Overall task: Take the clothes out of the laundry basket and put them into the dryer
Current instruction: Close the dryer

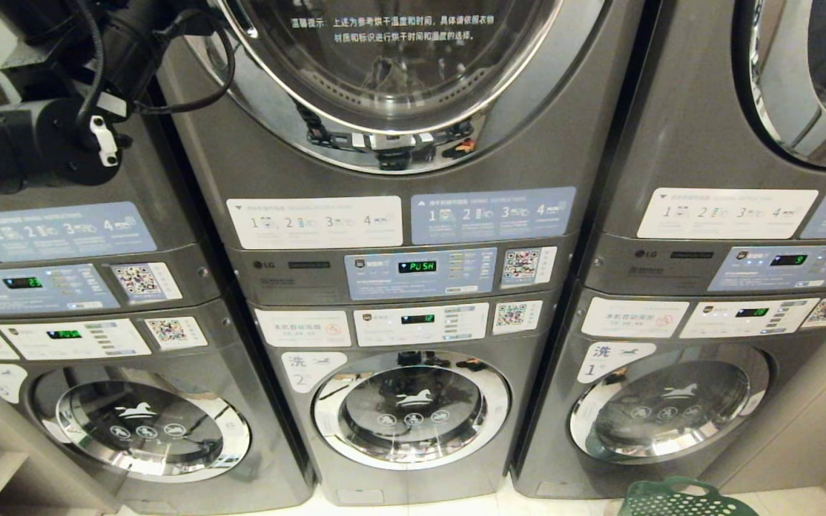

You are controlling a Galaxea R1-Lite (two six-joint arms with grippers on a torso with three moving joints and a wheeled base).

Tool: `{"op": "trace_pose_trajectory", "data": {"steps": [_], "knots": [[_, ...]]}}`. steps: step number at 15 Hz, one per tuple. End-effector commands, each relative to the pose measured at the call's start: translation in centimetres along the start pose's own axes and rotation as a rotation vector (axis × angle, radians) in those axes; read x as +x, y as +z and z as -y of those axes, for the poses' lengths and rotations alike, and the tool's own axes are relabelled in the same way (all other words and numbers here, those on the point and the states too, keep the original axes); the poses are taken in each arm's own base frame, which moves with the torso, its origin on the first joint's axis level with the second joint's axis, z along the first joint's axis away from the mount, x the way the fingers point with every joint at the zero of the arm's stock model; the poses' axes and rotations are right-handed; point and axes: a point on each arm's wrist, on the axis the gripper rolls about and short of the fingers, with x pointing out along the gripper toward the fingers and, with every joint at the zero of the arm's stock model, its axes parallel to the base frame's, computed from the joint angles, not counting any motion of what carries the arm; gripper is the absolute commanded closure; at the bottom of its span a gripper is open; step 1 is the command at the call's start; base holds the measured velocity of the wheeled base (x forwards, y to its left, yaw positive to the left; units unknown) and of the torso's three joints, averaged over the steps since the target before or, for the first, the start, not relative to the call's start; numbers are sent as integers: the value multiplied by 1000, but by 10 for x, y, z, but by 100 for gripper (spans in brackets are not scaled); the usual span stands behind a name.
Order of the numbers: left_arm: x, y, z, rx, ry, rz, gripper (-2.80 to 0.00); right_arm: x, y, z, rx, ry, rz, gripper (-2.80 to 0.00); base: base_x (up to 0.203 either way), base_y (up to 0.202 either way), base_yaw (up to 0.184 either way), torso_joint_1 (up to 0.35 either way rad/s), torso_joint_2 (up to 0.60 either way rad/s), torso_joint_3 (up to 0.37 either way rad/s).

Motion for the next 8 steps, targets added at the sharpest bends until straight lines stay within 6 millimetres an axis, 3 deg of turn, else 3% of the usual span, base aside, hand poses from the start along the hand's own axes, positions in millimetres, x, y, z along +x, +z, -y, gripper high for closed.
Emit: {"op": "trace_pose_trajectory", "data": {"steps": [1,8], "knots": [[1,-5,1,3,0,-3,0,0,0,0,1,0,2,0,0,0,0,0,0,0],[6,-53,11,46,-10,-46,0,0,0,0,1,0,2,0,0,0,0,0,0,0]]}}
